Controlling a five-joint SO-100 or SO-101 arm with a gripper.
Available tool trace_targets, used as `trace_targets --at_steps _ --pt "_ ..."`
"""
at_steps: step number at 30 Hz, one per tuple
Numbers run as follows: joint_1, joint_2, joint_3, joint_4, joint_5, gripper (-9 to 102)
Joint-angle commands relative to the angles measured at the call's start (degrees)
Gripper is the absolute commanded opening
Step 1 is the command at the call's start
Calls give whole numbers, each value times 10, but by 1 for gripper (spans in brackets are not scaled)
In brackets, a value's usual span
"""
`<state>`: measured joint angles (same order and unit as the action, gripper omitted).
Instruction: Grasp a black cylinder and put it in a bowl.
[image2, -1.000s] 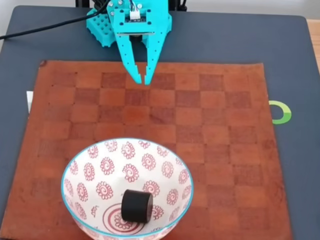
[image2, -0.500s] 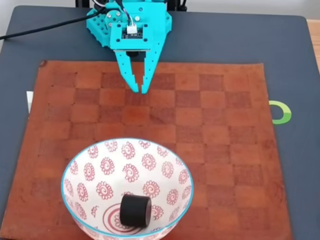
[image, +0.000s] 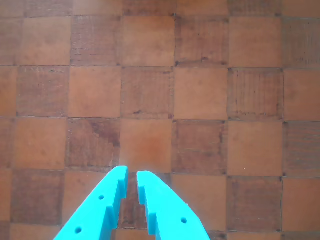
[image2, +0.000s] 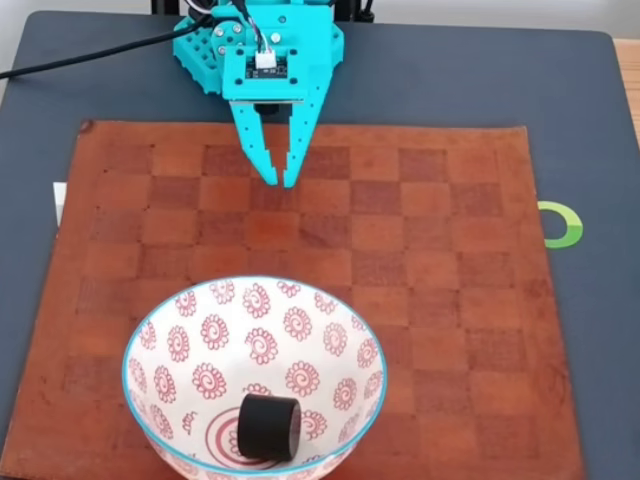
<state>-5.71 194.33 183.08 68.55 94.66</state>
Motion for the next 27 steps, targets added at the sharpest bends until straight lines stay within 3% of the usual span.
trace_targets --at_steps 1,27 --pt "3 25 -4 -1 -3 0" --pt "0 25 -4 -1 -3 0"
